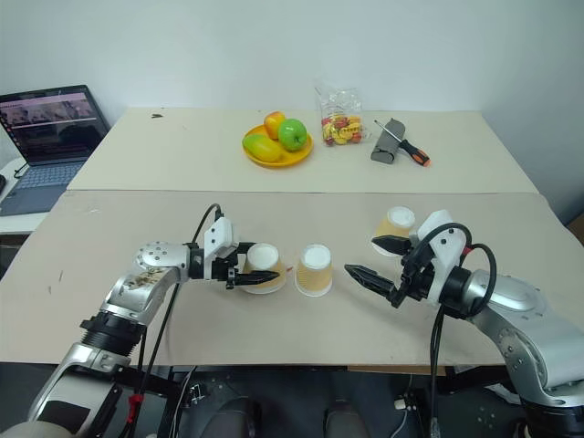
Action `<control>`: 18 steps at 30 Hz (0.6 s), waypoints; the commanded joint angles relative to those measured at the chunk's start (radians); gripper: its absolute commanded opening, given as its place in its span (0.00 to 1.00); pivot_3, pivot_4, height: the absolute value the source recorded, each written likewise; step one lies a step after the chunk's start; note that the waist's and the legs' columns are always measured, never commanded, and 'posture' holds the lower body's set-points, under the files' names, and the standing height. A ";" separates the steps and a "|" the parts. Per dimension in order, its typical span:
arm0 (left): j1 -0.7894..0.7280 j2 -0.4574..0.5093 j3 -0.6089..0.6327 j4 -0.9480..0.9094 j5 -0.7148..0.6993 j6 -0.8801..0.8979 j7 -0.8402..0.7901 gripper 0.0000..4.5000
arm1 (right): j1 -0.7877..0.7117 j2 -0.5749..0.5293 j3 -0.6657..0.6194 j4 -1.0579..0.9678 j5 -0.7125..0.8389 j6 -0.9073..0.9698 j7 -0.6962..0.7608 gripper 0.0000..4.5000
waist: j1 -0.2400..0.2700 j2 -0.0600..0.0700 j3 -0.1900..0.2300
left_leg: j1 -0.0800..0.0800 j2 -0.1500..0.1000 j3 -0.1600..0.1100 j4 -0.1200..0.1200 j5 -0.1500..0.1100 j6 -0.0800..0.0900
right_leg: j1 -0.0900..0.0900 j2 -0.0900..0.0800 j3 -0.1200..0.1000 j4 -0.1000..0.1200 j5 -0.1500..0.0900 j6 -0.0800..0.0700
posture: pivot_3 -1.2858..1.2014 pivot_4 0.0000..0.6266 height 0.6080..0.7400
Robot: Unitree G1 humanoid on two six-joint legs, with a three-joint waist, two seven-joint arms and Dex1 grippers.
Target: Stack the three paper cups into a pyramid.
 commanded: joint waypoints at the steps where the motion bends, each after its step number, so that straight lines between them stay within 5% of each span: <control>1: -0.016 -0.009 -0.009 0.012 0.019 -0.003 -0.009 0.56 | 0.001 -0.012 -0.041 -0.042 0.024 0.007 -0.009 1.00 | -0.001 0.000 0.000 | 0.000 0.000 0.000 0.000 0.000 0.000 | 0.000 0.000 0.000 0.000 0.000 0.000 | 0.52 0.24 1.00; 18: -0.022 -0.048 -0.011 0.029 0.029 0.015 -0.021 0.56 | 0.013 -0.019 -0.043 -0.049 0.031 0.012 -0.017 1.00 | 0.000 0.000 0.000 | 0.000 0.000 0.000 0.000 0.000 0.000 | 0.000 0.000 0.000 0.000 0.000 0.000 | 0.52 0.24 1.00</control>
